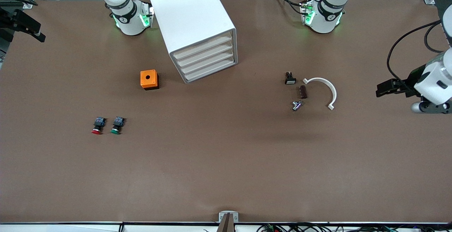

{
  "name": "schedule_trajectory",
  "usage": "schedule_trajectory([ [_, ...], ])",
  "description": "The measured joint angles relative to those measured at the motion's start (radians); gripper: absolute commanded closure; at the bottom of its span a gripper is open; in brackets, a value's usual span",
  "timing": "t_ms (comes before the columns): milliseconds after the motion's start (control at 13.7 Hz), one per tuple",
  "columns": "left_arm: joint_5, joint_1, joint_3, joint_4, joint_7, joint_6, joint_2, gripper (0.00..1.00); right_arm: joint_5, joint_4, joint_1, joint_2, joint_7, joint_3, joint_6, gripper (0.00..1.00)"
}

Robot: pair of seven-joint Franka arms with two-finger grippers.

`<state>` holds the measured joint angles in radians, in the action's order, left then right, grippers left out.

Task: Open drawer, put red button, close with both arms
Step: 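Move the left gripper toward the cabinet while the right gripper reaches buttons, then bring the left gripper to the drawer handle while the right gripper lowers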

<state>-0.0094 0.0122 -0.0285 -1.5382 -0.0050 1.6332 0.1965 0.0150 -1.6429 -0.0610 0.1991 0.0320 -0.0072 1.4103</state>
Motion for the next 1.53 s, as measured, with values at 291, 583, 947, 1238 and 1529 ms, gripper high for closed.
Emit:
schedule_trajectory([
  [291, -0.001, -0.007, -0.002, -0.001, -0.052, 0.064, 0.092, 0.00, -0.001, 0.028, -0.012, -0.036, 0.000, -0.001, 0.004, 0.00],
  [583, -0.010, -0.057, -0.009, 0.000, -0.250, 0.111, 0.168, 0.00, 0.000, 0.041, -0.023, -0.093, 0.000, -0.001, 0.003, 0.00],
  [947, -0.011, -0.166, -0.013, 0.002, -0.513, 0.140, 0.221, 0.00, 0.000, 0.071, -0.027, -0.217, 0.001, -0.001, 0.036, 0.00],
  [1238, -0.123, -0.252, -0.015, 0.005, -0.774, 0.126, 0.227, 0.00, -0.001, 0.074, -0.043, -0.300, 0.001, -0.001, 0.059, 0.00],
  [1529, -0.339, -0.288, -0.015, 0.060, -1.020, 0.037, 0.280, 0.00, -0.001, 0.069, -0.046, -0.349, -0.002, 0.002, 0.177, 0.00],
])
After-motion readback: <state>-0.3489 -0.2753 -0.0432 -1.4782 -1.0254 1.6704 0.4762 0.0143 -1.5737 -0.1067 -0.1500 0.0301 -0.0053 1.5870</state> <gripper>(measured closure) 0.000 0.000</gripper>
